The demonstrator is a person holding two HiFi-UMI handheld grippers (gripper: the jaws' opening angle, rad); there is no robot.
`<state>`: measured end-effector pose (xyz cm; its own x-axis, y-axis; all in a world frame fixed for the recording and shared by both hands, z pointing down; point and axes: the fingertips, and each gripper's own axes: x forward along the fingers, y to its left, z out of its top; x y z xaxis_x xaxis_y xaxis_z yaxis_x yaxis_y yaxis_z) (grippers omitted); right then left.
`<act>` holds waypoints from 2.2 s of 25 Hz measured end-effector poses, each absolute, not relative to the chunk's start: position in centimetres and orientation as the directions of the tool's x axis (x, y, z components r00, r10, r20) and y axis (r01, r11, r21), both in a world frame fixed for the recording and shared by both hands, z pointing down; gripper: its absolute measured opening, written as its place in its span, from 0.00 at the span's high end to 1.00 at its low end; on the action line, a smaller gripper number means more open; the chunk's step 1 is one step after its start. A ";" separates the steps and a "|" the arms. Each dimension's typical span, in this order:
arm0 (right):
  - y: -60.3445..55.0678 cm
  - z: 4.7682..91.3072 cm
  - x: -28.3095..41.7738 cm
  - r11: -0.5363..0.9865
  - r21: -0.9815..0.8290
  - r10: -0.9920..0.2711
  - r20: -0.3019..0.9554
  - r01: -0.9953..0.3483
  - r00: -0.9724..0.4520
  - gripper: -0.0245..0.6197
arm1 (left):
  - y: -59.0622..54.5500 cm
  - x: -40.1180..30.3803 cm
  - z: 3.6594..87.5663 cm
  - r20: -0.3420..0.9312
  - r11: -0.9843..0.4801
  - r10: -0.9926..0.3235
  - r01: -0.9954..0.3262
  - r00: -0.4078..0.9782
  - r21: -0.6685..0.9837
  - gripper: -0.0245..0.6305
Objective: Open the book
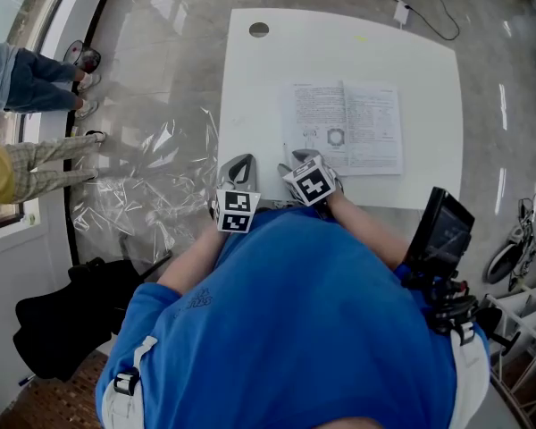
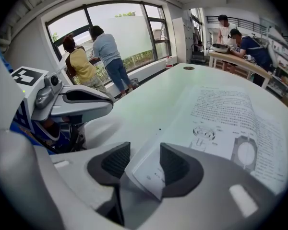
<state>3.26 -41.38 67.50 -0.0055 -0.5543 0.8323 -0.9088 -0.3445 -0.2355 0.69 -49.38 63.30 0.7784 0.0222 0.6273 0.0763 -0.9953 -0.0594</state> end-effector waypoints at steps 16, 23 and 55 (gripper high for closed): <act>-40.9 67.9 3.3 -0.372 -0.277 -0.572 0.820 -0.886 -0.016 0.63 | -48.3 0.6 63.6 0.625 -0.993 0.032 0.097 0.780 -0.070 0.95; -41.0 67.5 3.4 -0.377 -0.280 -0.589 0.808 -0.883 -0.005 0.63 | -48.3 1.0 63.4 0.622 -0.991 0.039 0.111 0.782 -0.077 0.95; -19.9 54.9 9.9 -0.531 -0.006 -0.727 0.517 -0.847 0.452 0.77 | -28.2 7.0 56.5 0.427 -0.974 0.090 0.169 0.900 -0.151 0.95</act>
